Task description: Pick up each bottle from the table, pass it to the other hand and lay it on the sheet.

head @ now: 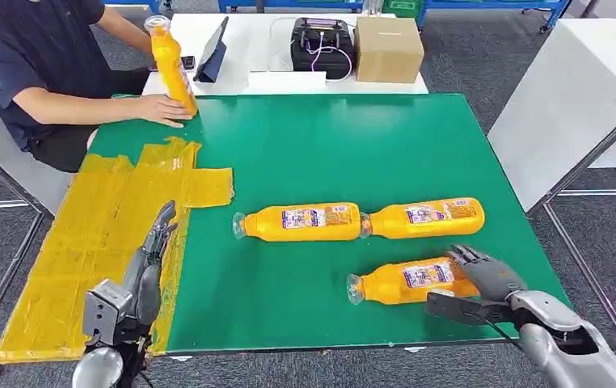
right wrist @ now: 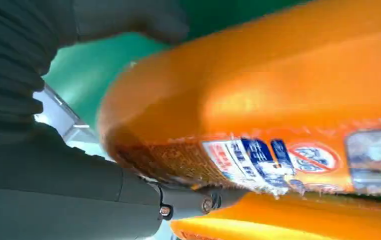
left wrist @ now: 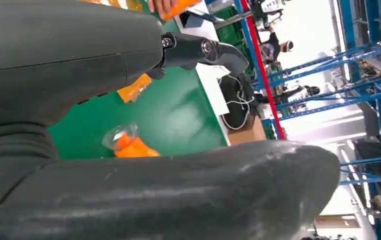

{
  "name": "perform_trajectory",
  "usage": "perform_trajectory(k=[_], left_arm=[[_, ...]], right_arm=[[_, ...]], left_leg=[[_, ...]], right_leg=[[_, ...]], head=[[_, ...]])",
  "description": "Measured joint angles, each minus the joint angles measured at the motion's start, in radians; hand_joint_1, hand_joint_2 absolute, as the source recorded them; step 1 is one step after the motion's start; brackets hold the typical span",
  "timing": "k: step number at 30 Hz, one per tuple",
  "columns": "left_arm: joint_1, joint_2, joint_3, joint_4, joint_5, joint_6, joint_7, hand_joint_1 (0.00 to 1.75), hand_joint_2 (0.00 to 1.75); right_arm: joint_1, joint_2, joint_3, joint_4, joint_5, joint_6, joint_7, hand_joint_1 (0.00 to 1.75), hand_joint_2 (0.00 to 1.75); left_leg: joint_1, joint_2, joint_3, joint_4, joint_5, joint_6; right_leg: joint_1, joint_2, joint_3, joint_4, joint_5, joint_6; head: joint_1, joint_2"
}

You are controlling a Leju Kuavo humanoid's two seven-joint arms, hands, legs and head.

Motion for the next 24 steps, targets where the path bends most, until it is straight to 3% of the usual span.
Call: perform_trajectory(k=[8,24], left_arm=[[-0.025,0.000,-0.005,0.029,0.024,0.003,0.002,0.00,0.00],[-0.021,-0.001,-0.011,0.034,0.035,0.012,0.005,0.00,0.00]], right_arm=[[-0.010,-0.067,0.074,0.013,-0.033,0.005,0.019,1.75,1.75],[-0.004,-0.080,0.095,0.015,-0.016,-0.024,0.044,1.75,1.75]], left_leg=[[0.000,0.000,0.005,0.000,-0.001,0.000],[0.000,0.000,0.007,0.000,-0.001,0.000]], right_leg=[[0.000,0.000,-0.005,-0.001,-0.001,0.000],[0.000,0.000,-0.003,-0.001,-0.001,0.000]], head=[[0.000,0.000],[0.000,0.000]])
